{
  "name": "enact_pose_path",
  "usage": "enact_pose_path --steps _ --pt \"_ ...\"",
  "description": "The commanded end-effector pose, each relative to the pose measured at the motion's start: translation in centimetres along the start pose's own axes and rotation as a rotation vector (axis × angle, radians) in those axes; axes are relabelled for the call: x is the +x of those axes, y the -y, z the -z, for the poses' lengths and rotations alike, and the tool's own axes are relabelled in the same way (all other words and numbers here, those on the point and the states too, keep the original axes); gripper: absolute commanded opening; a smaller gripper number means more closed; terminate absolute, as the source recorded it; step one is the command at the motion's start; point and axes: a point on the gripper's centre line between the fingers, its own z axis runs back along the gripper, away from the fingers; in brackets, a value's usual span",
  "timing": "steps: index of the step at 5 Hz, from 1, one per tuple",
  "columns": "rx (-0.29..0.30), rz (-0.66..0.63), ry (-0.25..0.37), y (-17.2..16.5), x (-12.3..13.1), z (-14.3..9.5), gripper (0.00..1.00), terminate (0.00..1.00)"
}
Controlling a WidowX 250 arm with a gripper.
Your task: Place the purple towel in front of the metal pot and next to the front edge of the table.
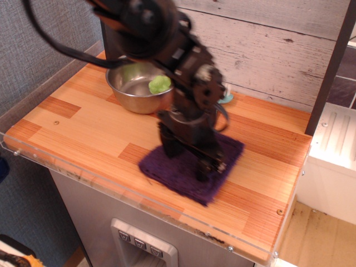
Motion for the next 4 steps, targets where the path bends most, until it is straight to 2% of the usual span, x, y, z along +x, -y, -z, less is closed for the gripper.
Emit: enact_pose_path --steps 1,2,3,4 --pt "0.005 -0.058 -0.164 -6.2 -9.3 -1.1 1.00 0.00" --pt "0.000 -0.087 -0.168 -9.2 -10.4 -1.8 1.00 0.00" --pt "-0.019 -0.089 -0.160 -12.6 -10.4 -0.7 1.00 0.00" --pt "-0.018 -0.064 -0.187 -14.5 -10.2 0.4 1.00 0.00"
